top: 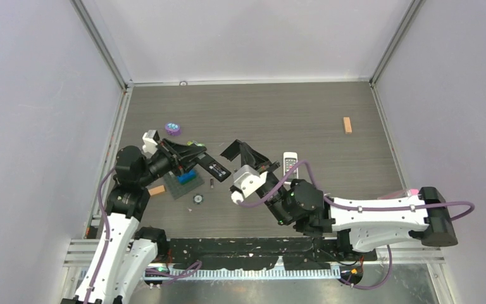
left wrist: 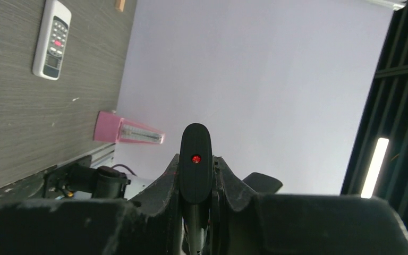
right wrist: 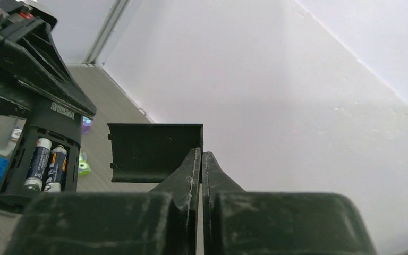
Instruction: Load the batteries into the remote control
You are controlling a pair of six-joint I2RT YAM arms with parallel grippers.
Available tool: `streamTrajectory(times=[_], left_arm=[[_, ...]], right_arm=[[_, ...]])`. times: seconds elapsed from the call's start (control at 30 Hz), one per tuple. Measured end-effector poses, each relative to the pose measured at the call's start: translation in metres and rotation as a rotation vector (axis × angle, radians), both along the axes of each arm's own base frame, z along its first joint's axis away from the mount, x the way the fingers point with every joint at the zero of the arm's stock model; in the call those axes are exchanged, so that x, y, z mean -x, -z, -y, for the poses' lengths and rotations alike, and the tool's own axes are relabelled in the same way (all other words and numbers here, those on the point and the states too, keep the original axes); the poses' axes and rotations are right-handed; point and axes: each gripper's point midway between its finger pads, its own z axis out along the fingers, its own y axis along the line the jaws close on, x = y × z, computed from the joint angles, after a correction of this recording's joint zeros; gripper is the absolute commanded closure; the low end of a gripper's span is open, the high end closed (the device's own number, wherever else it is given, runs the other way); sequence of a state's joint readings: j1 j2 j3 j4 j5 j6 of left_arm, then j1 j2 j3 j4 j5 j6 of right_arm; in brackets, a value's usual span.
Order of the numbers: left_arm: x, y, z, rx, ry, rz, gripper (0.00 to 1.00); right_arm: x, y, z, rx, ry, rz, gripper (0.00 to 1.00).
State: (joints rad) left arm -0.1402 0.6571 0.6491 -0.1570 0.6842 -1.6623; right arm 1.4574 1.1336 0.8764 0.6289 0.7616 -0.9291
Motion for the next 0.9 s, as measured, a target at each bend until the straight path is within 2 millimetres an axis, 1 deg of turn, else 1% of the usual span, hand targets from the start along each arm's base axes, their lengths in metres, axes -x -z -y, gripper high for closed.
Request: streamTrajectory(times=[0.07, 0.13, 0.37, 0.47, 0.57, 0.7, 0.8, 0.9], left_arm=[[0.001, -0.005, -0.002, 0.023, -0.02, -0.008, 1.0], [0.001, -0.006, -0.004, 0.038, -0.036, -0.026, 1.0], [0.0, 0.003, -0.007, 0.06, -0.076, -0.124, 1.0], [-0.001, 0.005, -0.009, 0.058, -0.093, -0.155, 1.0], [-0.001, -0.002, -0.01, 0.064, -0.103, -0.157, 1.0], [0.0, -0.01, -0.011, 0.072, -0.108, -0.148, 1.0], [0.0, -0.01, -0.011, 0.076, -0.11, -0.155, 1.0], [0.0, -0.008, -0.011, 0.077, -0.113, -0.166, 1.0]], right_arm=[[0.001, -0.003, -0.002, 0.019, 0.03, 0.046, 0.95], [0.002, -0.005, -0.005, 0.045, 0.064, 0.096, 0.95], [0.007, -0.01, -0.007, 0.091, 0.124, 0.224, 0.95], [0.012, -0.013, -0.006, 0.083, 0.118, 0.272, 0.95], [0.016, -0.014, -0.007, 0.074, 0.093, 0.314, 0.95], [0.023, -0.008, -0.01, 0.089, 0.038, 0.352, 0.95], [0.026, -0.006, -0.01, 0.093, 0.014, 0.371, 0.95], [0.029, -0.003, -0.011, 0.096, -0.003, 0.389, 0.93]])
